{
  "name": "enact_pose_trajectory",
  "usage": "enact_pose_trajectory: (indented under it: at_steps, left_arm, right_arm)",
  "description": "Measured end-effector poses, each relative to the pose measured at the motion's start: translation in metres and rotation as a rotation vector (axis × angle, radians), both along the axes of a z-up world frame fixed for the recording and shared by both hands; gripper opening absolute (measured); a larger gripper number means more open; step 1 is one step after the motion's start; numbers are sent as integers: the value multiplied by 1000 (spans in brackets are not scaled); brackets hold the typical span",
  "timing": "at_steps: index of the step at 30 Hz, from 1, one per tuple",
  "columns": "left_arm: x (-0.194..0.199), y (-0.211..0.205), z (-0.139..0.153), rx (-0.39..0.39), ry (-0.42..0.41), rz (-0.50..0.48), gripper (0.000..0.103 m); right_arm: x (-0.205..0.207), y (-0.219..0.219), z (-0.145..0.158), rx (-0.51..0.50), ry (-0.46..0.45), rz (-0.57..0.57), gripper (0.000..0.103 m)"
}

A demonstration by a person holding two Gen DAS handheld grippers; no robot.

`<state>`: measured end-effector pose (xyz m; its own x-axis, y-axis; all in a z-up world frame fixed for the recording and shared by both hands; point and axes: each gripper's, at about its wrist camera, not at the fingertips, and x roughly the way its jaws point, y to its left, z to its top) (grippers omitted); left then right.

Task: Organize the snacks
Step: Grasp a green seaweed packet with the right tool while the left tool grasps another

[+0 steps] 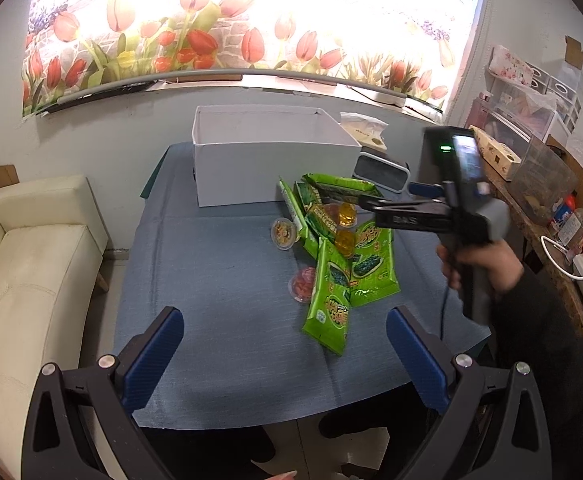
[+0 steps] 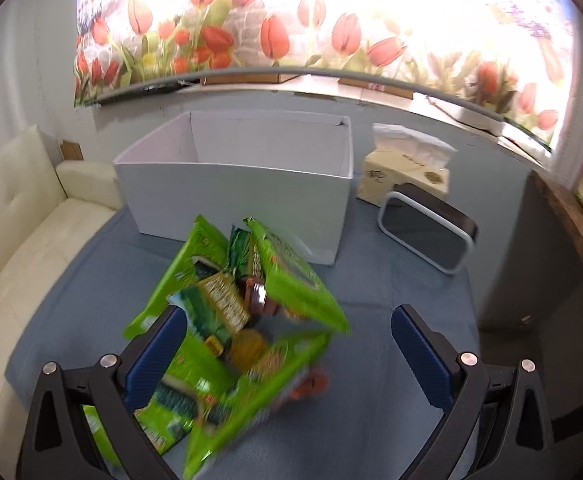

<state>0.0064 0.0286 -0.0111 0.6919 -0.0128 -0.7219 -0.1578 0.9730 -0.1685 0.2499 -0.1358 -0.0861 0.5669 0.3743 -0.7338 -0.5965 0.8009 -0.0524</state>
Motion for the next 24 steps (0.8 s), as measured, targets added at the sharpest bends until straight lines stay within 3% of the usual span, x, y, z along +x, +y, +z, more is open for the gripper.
enact_pose_trajectory:
  at_steps: [2, 3, 8, 16, 24]
  left_arm:
    - [-1, 3, -2, 0, 3, 8, 103]
    - [-1, 4, -3, 2, 5, 13, 103]
    - [-2, 13, -9, -6, 20, 38, 103]
    - [6, 24, -22, -55, 45, 52, 103]
    - [52, 30, -36, -121, 39, 46, 103]
  right_arm:
    - [16, 12, -11, -51, 11, 7, 102]
    - [21, 16, -15, -63, 17, 19, 95]
    - [46, 32, -41, -159, 96, 45, 31]
    - [36, 29, -32, -134, 42, 117, 21]
    - [17, 2, 21, -40, -51, 118, 16]
